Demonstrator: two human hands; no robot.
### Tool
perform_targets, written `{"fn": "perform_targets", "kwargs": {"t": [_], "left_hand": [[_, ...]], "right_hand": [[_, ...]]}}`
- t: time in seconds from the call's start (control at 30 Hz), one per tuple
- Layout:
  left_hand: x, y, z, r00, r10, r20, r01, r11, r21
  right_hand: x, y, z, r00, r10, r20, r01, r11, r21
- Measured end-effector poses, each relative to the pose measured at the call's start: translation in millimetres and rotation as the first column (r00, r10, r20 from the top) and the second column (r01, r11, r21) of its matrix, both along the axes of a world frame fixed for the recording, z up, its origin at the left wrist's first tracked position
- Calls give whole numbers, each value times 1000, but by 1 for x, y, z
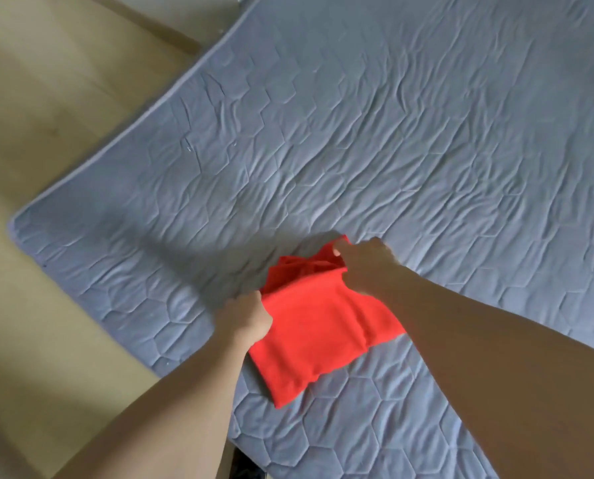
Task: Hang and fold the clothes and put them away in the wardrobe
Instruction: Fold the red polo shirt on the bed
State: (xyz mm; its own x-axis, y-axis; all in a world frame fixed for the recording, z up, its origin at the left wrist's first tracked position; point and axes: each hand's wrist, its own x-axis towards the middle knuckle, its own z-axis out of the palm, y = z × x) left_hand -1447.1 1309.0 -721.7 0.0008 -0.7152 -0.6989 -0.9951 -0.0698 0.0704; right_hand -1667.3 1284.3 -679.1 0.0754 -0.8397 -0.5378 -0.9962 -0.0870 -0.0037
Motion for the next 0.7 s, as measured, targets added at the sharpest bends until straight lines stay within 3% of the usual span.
{"fn": "perform_targets", "kwargs": {"t": [0.07, 0.13, 0.17, 0.23, 0.27, 0.33, 0.43, 0.53, 0.6, 0.67, 0.7], "left_hand": [[9, -14, -22, 993, 17, 117, 3, 986, -166], [0, -22, -42, 998, -49, 29, 56, 937, -345], [-10, -27, -54, 991, -120, -64, 85, 915, -395], [-34, -35, -76, 954, -208, -217, 93, 891, -445], [-45, -38, -84, 942, -215, -259, 87, 899, -430], [-58, -44, -94, 943, -222, -249, 113, 914, -390], [-65, -56, -101, 943, -258, -212, 158, 904, -397], [-63, -63, -101, 886, -261, -383, 65, 889, -453], [-56, -66, -104, 868, -158, -471, -73, 897, -435], [-47, -63, -108, 916, -53, -399, -130, 899, -417], [-45, -62, -110, 931, -27, -364, -136, 899, -415]], "right_hand": [[-4, -17, -27, 991, -132, -31, 132, 991, 13], [-16, -22, -52, 949, -316, 9, 314, 944, 106], [-24, -23, -68, 892, -449, 54, 435, 884, 169], [-31, -23, -90, 687, -705, 178, 649, 705, 287], [-36, -23, -102, 595, -770, 229, 701, 637, 320], [-43, -22, -111, 534, -806, 254, 718, 591, 368], [-54, -24, -114, 636, -741, 216, 677, 670, 304], [-55, -30, -105, 844, -508, 173, 499, 861, 96], [-50, -33, -97, 914, -343, 217, 367, 926, -83], [-41, -35, -92, 890, -317, 326, 398, 890, -220], [-36, -35, -91, 831, -380, 408, 492, 843, -217]]}}
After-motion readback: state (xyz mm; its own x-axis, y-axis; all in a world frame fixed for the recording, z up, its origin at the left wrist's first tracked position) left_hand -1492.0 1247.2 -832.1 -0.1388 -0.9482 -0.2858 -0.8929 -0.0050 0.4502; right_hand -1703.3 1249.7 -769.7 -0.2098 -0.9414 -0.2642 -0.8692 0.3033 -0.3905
